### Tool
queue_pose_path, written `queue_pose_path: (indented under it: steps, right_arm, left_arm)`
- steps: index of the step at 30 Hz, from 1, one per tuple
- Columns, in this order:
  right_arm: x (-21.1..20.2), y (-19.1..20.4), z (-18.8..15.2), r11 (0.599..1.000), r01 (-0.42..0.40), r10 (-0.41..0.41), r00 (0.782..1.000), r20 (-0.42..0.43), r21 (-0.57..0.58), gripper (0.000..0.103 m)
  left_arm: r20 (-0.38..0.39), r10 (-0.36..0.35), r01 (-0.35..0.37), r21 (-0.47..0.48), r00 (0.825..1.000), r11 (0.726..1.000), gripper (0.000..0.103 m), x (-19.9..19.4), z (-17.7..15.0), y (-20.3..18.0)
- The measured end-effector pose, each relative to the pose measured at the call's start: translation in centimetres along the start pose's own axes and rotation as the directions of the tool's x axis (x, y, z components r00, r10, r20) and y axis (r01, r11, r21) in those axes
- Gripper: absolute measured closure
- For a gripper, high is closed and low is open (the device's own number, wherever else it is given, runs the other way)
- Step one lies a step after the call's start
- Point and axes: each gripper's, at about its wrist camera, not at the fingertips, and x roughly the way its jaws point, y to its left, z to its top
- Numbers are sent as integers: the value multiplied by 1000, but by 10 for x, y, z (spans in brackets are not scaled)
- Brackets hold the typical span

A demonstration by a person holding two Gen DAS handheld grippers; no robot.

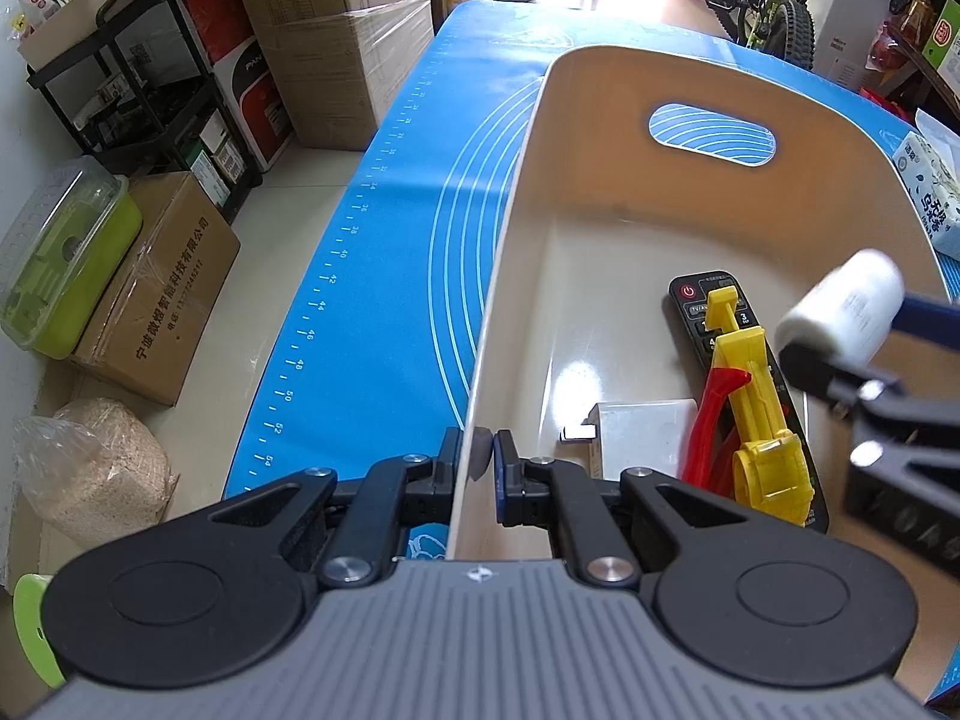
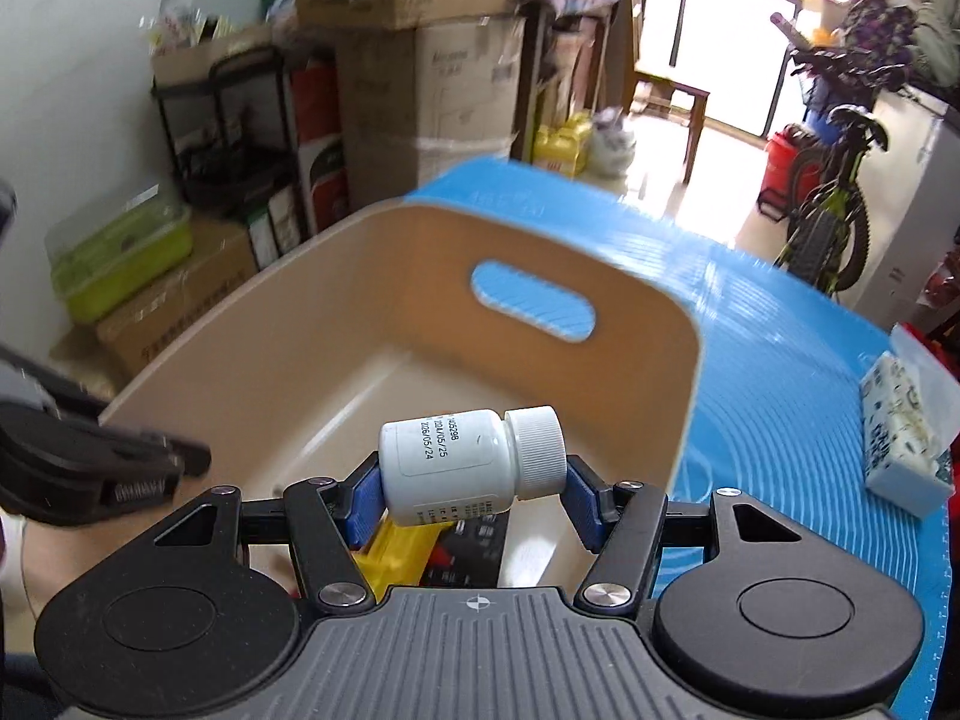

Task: Organize rigid objects
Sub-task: 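Carry the pill bottle with the right gripper and release it into the bin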

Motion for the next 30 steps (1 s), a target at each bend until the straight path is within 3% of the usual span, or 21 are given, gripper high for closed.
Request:
queue_pose_path:
  steps: [5,12,21,25,30]
  right_arm:
    - [7,10,-3,999,5,-8,998,-56,-48,39]
    - [0,2,2,1000,-16,16,998,-60,0,34]
    - [-47,-45,3,981,-57,44,996,74,185,27]
    - [-74,-76,-1,970,-10,-28,988,153,242,25]
    - [-78,-118,-17,955,101,-142,981,130,280,25]
  left_arm:
    - [0,-2,2,-3,1000,1000,92,0,0,0]
    - [0,-2,2,-3,1000,1000,92,0,0,1]
    - [0,-3,3,-4,1000,1000,91,0,0,1]
    - [1,-3,3,-4,1000,1000,91,1,0,1]
    - [0,-4,4,-6,1000,1000,91,1,0,2]
